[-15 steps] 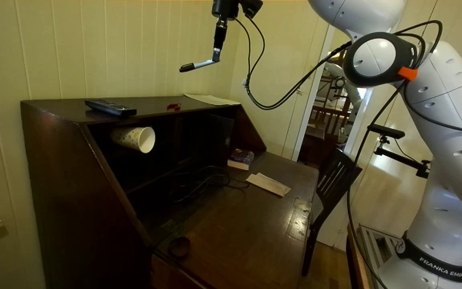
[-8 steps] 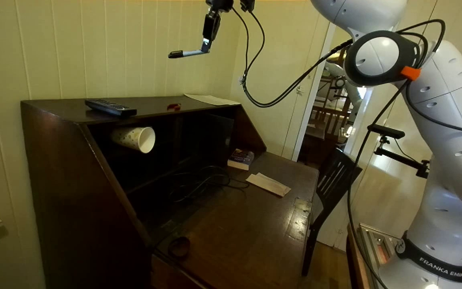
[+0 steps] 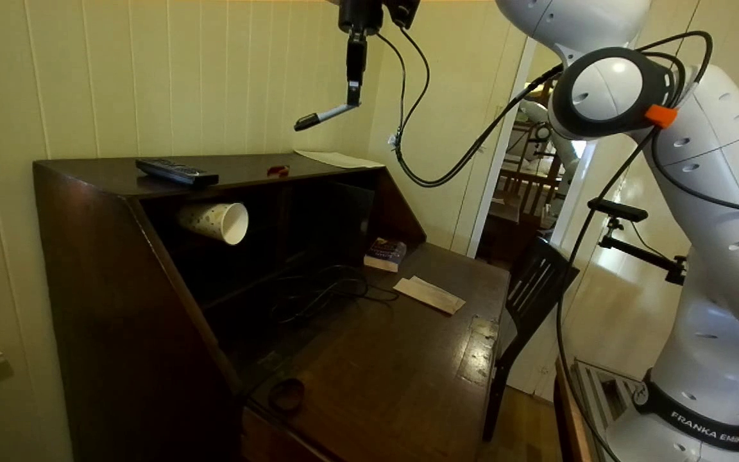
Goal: Move the black marker to the left
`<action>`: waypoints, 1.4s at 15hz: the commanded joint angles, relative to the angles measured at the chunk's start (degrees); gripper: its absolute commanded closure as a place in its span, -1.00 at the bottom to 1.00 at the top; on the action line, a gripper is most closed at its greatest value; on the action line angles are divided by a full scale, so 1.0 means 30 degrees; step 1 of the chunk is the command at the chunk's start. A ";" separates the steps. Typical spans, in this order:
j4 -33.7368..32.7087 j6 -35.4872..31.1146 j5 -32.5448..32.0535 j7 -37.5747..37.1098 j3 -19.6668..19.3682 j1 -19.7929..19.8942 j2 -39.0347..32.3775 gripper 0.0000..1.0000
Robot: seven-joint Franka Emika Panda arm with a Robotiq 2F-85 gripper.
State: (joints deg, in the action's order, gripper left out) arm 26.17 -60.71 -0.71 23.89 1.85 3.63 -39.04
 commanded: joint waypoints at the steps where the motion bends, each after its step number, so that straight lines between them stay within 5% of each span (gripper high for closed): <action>1: -0.0246 0.2027 0.0652 0.0897 0.0636 -0.0051 -0.0072 0.89; 4: -0.0603 0.1956 -0.1199 0.1080 -0.0195 -0.0745 -0.0515 0.89; 11: -0.0475 -0.3651 -0.4328 0.2213 -0.1544 -0.1928 -0.2509 0.89; 21: -0.0309 -0.9454 -0.3512 0.1832 -0.1146 -0.2269 -0.4105 0.89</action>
State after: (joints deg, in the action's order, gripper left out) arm 26.09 -86.65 -12.77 28.81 -2.64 -3.21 -49.95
